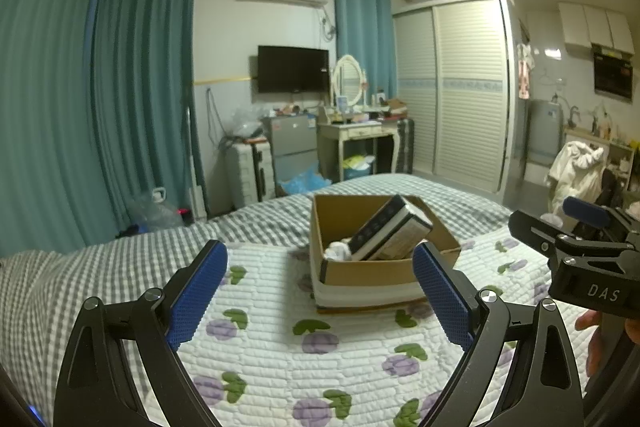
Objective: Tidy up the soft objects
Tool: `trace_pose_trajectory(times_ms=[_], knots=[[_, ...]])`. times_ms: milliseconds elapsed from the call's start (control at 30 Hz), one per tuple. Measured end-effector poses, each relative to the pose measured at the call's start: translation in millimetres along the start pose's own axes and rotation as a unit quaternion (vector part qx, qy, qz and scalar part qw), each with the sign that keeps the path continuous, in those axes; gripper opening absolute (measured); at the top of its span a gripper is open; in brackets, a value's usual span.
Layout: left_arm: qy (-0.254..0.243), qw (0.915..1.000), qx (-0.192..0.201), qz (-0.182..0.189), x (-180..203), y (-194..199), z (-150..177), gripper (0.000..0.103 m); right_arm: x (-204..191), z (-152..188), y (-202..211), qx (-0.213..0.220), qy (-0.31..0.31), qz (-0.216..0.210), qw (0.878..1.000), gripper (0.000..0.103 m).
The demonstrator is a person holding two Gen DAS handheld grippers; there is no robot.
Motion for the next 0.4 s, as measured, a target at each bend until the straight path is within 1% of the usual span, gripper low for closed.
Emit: trace_pose_trajectory(times_ms=[400], knots=[[0.007, 0.9999, -0.010, 0.007, -1.3, -2.8, 0.9, 0.096, -1.1, 3.5, -1.7, -0.005, -0.001, -0.003, 1.000, 0.103]])
Point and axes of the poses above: each gripper's, at about its wrist camera, not at the fingertips, and y roughly against the way its jaws point, x to its right, z to its underside, the point moved 4 cm from there along -y, roughly the way its jaws point, and after that the axes turned 13 degrees about y, right-handed, at the moved point
